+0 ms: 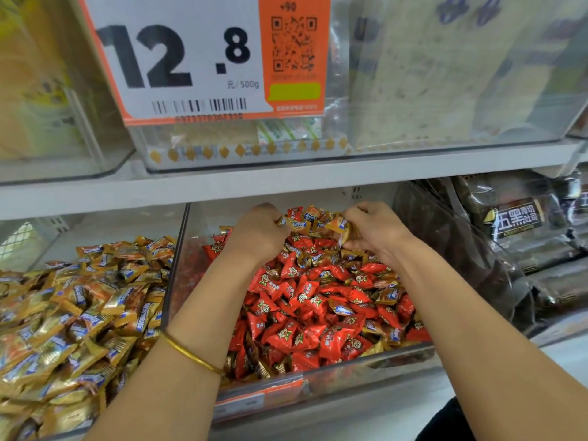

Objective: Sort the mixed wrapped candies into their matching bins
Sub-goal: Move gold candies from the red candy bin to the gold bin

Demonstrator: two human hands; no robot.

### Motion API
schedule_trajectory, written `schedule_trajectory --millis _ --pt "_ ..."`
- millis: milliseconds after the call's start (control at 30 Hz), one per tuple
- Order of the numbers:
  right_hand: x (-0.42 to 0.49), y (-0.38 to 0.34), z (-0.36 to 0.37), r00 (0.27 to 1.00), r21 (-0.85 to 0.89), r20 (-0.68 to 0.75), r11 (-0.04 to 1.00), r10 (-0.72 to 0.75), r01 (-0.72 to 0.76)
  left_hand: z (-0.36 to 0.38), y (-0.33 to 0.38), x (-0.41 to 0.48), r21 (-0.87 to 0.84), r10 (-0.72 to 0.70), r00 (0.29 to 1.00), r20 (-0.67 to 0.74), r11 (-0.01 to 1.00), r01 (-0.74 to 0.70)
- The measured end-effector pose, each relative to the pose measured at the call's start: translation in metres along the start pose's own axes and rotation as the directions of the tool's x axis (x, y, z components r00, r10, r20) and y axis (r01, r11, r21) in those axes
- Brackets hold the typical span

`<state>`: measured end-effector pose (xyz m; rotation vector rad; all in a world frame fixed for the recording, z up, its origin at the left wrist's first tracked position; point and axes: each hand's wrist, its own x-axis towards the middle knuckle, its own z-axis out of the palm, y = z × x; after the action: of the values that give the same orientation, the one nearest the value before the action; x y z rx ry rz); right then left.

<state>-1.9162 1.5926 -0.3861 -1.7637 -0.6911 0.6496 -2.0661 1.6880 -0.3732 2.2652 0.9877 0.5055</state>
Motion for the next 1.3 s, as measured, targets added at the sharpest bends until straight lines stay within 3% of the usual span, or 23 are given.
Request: schedule_trajectory --millis 100,233,367,433,533,633,733,833,900,967,1067,1133,1300 --pt "-0.001 -0.003 0.002 0.997 0.181 0.042 0.981 0.068 -0.075 0.001 0.0 0.003 -0.101 -0.089 0.996 -0.016 0.991 0.087" --pt "-0.003 -0.004 0.005 0.991 0.194 0.026 0.972 0.132 -0.134 0.004 0.001 0.002 -0.138 -0.056 0.998 -0.016 0.989 0.053" --pt "-0.004 -0.003 0.007 0.996 0.068 -0.013 0.994 0.087 -0.086 0.012 0.001 0.001 0.135 0.11 0.986 0.127 0.983 -0.127" --pt "-0.006 -0.005 0.005 0.999 -0.025 0.005 0.999 0.037 -0.037 0.017 -0.002 0.001 0.328 0.104 0.968 0.226 0.928 -0.177" --pt "-0.016 -0.013 -0.002 0.971 -0.179 0.239 0.984 0.024 0.02 0.021 -0.002 -0.002 0.511 0.064 0.957 0.284 0.834 -0.207" --pt "-0.025 -0.02 -0.007 0.874 -0.448 0.48 0.877 0.069 0.176 0.015 -0.001 -0.003 0.591 0.071 0.971 0.229 0.782 -0.197" --pt "-0.024 -0.016 -0.003 0.829 -0.587 0.551 0.751 0.098 0.302 0.003 -0.004 -0.002 0.604 0.004 0.967 0.256 0.78 -0.163" --pt "-0.022 -0.014 0.0 0.809 -0.617 0.58 0.701 0.099 0.357 -0.009 -0.005 -0.001 0.576 -0.069 0.94 0.333 0.805 -0.145" --pt "-0.023 -0.017 -0.005 0.805 -0.562 0.586 0.763 0.096 0.318 -0.014 -0.002 -0.002 0.53 -0.045 0.95 0.31 0.837 -0.134" --pt "-0.023 -0.019 -0.012 0.843 -0.412 0.534 0.892 0.071 0.186 -0.014 0.0 -0.003 0.457 0.023 0.977 0.214 0.881 -0.121" --pt "-0.017 -0.018 -0.016 0.952 -0.238 0.306 0.969 0.004 0.072 -0.007 0.006 -0.004 0.297 0.115 0.987 0.115 0.944 -0.145" --pt "-0.013 -0.015 -0.014 0.975 -0.312 0.216 0.943 -0.045 0.113 0.001 0.01 -0.004 0.221 0.146 0.977 0.158 0.959 -0.179" --pt "-0.005 -0.003 0.0 0.911 -0.594 0.409 0.744 -0.051 0.308 0.016 0.005 -0.003 0.36 0.141 0.936 0.323 0.896 -0.26"
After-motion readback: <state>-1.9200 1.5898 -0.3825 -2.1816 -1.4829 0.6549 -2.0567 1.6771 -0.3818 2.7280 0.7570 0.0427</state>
